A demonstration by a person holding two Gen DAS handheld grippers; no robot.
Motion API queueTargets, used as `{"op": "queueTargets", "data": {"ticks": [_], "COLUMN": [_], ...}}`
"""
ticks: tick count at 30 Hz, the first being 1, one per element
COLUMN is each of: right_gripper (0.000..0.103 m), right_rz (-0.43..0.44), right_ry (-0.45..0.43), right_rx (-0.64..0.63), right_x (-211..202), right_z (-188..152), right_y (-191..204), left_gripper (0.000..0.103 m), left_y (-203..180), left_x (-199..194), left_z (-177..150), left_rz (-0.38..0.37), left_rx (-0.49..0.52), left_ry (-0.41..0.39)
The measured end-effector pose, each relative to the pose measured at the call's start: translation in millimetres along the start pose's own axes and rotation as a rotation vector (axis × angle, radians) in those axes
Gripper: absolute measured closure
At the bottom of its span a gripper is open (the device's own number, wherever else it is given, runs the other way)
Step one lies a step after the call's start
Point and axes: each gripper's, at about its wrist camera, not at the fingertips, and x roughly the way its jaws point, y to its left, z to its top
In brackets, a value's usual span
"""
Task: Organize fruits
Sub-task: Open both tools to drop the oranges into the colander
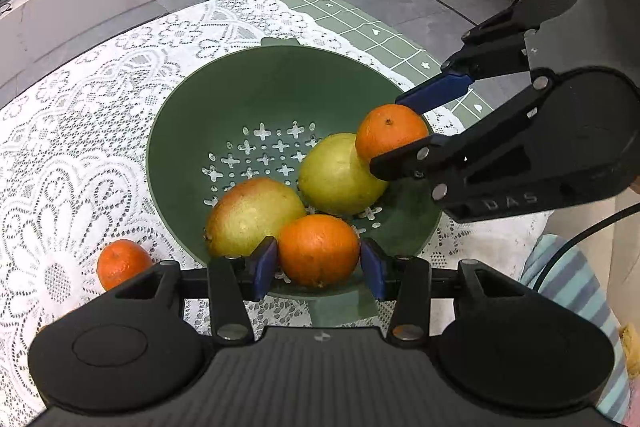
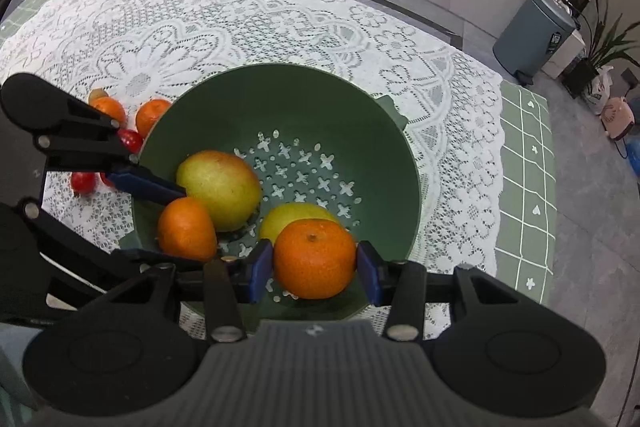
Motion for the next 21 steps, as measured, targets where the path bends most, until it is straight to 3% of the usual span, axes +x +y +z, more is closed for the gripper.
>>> {"op": "queueTargets", "data": {"ticks": [11,17,21], "right_gripper": [0.059,0.059,0.059], "right_rz": [0.044,0.077,0.071], "right_ry": [-0.002,-0.062,-0.093], "right_rx": [0.062,0.081,0.062], "right_x": [-1.1,-1.3,5.9], "right_z": [-0.1,4.6,12.9], "right_y": [-7.2,0.0,9.2], "left_gripper": [0.047,0.047,0.047], "left_y": [23.6,28.4,34.0], "left_x": [-22.1,-44.2,-56.9], "left_z": [0.0,-5.1,-9.8], "left_rz": [-0.046,0.004,0.087], "left_rx": [-0.133,-0.166,-0.191], "left_ry": [-0.064,-0.143,-0.189]}}
